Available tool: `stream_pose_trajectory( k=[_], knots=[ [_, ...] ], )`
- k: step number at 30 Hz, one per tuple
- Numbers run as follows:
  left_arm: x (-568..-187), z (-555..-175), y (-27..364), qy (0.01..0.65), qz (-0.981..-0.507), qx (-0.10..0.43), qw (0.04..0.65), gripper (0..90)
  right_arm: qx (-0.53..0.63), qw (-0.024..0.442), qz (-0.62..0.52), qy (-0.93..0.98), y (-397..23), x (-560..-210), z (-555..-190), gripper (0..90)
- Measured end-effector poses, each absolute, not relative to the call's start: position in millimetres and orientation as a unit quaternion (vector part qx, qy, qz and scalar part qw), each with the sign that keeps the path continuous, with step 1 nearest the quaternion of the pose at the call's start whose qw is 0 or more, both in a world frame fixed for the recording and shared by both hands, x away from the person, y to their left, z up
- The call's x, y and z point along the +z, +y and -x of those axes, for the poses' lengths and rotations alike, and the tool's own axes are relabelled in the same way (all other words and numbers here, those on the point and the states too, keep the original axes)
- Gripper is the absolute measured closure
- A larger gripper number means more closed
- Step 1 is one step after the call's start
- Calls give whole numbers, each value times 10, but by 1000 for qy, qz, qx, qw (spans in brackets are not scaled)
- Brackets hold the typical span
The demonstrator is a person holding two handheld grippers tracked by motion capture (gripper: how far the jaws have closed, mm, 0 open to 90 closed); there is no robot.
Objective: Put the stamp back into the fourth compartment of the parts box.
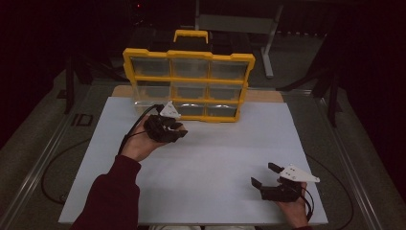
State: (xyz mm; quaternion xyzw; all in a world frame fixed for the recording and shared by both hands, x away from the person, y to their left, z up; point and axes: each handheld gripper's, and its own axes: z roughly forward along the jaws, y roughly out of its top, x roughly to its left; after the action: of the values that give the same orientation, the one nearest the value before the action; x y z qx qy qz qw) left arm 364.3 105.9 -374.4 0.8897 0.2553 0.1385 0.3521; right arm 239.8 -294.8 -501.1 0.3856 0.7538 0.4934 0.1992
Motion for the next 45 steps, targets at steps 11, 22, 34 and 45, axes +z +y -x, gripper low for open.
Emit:
stream_pose_trajectory(
  k=[11,22,34,45],
  knots=[
    [-3561,-3727,1122,268,-876,149,373,663,491,197,-386,756,-2940,-5016,-2401,89],
    [-3420,-3817,1148,275,-870,174,372,664,489,196,-386,757,-2937,-5019,-2399,89],
    [-3284,-3925,1212,294,-855,204,376,664,489,197,-385,757,-2941,-5018,-2398,89],
    [-3169,-4008,1253,304,-848,218,376,663,491,197,-384,757,-2942,-5016,-2397,88]
  ],
)
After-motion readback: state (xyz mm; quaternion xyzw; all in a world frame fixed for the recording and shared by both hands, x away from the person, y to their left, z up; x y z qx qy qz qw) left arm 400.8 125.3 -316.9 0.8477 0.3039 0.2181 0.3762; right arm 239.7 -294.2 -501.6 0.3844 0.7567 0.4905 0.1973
